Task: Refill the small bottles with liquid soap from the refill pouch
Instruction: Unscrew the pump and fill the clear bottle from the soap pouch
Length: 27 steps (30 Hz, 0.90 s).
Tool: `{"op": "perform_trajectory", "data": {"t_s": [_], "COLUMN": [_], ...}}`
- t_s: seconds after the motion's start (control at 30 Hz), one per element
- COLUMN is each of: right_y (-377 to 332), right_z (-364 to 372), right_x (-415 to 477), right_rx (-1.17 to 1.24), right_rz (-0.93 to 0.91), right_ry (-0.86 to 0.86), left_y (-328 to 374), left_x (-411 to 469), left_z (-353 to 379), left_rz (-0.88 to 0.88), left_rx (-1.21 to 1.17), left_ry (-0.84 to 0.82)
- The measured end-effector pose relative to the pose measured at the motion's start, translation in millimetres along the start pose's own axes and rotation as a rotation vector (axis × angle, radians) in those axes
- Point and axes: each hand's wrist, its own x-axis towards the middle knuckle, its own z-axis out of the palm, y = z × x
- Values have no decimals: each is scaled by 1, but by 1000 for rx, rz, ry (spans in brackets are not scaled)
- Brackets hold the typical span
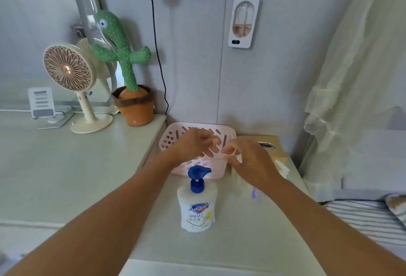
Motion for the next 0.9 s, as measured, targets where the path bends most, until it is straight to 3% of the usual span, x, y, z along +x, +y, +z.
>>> {"op": "perform_trajectory", "data": {"t_s": [0.1, 0.27, 0.47, 0.57, 0.7, 0.8, 0.9], "right_y": [2, 10, 22, 35, 49, 65, 85], "right_z": [-5, -10, -9, -15, -21, -29, -36], "right_x": [-6, 0, 14, 22, 22, 9, -14], "right_rx": [-173, -261, -409, -336, -274, -221, -188], "right_rz": [64, 202, 207, 325, 344, 430, 442], "right_ry": [20, -155, -66, -123, -157, -187, -209], "left_y": [5, 19, 26, 34, 48, 54, 47], "left_x": [-18, -31, -19, -8, 9, 13, 7], "left_z": [1, 10, 15, 18, 38, 70, 106], "left_rz": [27, 76, 46, 7, -44, -5, 11], "left_rx": [42, 148, 253, 313, 454, 631, 663], "left_ry": [33, 29, 41, -11, -115, -195, -315]}}
